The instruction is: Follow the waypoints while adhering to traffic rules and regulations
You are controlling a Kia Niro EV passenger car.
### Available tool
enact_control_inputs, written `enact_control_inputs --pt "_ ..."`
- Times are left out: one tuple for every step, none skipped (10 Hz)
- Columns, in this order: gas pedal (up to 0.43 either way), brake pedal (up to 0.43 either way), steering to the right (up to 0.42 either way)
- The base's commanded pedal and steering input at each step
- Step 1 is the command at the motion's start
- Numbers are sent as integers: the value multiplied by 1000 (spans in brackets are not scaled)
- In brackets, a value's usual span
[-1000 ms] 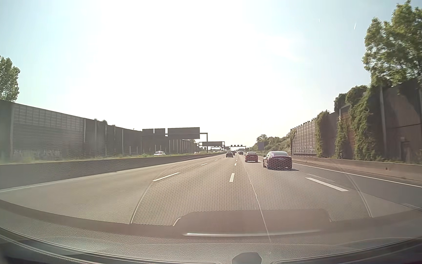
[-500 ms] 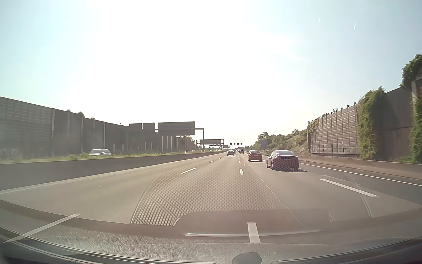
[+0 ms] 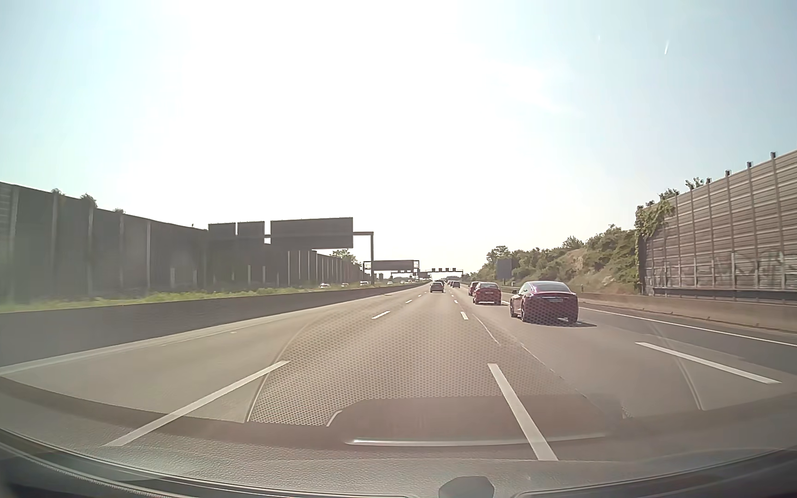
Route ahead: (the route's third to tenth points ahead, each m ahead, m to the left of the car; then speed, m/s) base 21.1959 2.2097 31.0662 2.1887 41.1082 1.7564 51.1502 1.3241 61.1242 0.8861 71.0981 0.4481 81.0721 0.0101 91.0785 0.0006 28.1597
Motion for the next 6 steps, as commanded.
enact_control_inputs --pt "228 24 4" --pt "228 24 4" --pt "228 24 4" --pt "228 24 4" --pt "228 24 4" --pt "228 24 4"
